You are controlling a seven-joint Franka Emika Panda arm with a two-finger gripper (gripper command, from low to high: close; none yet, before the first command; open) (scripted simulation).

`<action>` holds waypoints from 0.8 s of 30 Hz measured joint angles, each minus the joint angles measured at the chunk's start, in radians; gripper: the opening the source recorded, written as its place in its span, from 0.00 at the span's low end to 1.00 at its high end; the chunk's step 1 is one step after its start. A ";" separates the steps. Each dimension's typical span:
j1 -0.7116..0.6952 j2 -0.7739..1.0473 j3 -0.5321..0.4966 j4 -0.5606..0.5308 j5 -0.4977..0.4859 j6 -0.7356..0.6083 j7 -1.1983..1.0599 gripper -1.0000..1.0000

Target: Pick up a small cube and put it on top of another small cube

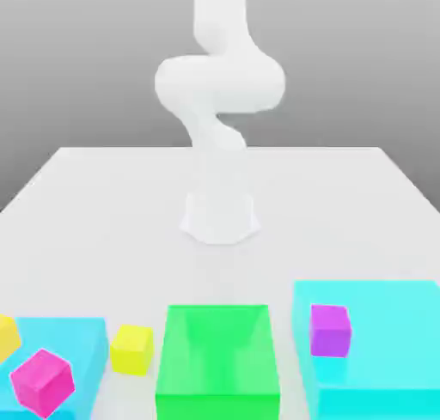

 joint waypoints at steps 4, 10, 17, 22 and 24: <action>-0.041 0.133 -0.006 -0.052 0.065 0.067 0.150 0.50; -0.103 0.326 0.004 -0.128 0.134 0.164 0.384 0.50; -0.172 0.546 0.016 -0.217 0.151 0.282 0.703 0.50; -0.220 0.697 0.001 -0.283 0.101 0.372 0.975 0.50; -0.229 0.756 -0.018 -0.310 0.060 0.408 1.099 0.50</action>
